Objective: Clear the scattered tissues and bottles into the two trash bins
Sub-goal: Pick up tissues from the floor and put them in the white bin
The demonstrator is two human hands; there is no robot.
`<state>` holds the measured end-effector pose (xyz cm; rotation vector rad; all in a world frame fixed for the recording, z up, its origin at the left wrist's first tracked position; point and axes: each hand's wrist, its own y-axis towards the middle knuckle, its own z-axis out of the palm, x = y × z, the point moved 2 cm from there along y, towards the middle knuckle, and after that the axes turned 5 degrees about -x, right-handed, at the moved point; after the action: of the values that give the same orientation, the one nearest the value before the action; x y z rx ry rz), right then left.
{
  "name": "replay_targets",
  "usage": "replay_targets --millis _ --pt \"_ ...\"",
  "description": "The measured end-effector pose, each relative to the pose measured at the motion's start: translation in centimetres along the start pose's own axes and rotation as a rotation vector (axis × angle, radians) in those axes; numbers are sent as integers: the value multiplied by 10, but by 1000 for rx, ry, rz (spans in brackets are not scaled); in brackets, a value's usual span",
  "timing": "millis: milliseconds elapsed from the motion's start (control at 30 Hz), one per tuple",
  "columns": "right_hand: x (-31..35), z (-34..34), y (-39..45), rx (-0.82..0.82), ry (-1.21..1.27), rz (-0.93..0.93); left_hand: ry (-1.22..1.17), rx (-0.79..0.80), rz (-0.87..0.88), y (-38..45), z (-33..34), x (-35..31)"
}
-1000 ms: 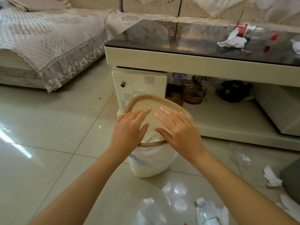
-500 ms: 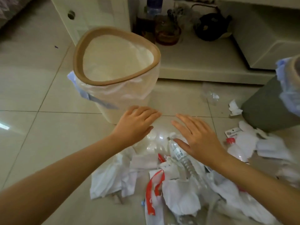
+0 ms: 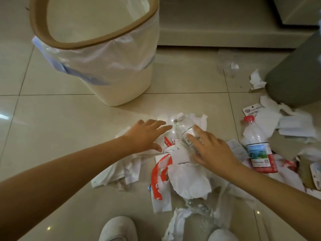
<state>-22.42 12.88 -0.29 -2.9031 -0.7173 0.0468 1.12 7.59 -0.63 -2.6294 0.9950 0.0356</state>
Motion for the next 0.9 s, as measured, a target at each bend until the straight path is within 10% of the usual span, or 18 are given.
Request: replay_targets --millis 300,467,600,900 --pt "-44 -20 7 -143 182 189 -135 -13 -22 29 -13 -19" --pt "-67 -34 -17 -242 335 352 -1219 -10 -426 76 -48 -60" --pt "-74 -48 -30 -335 490 419 -1631 48 -513 116 -68 -109" --pt "-160 -13 -80 -153 675 851 -1473 -119 -540 149 -69 -127"
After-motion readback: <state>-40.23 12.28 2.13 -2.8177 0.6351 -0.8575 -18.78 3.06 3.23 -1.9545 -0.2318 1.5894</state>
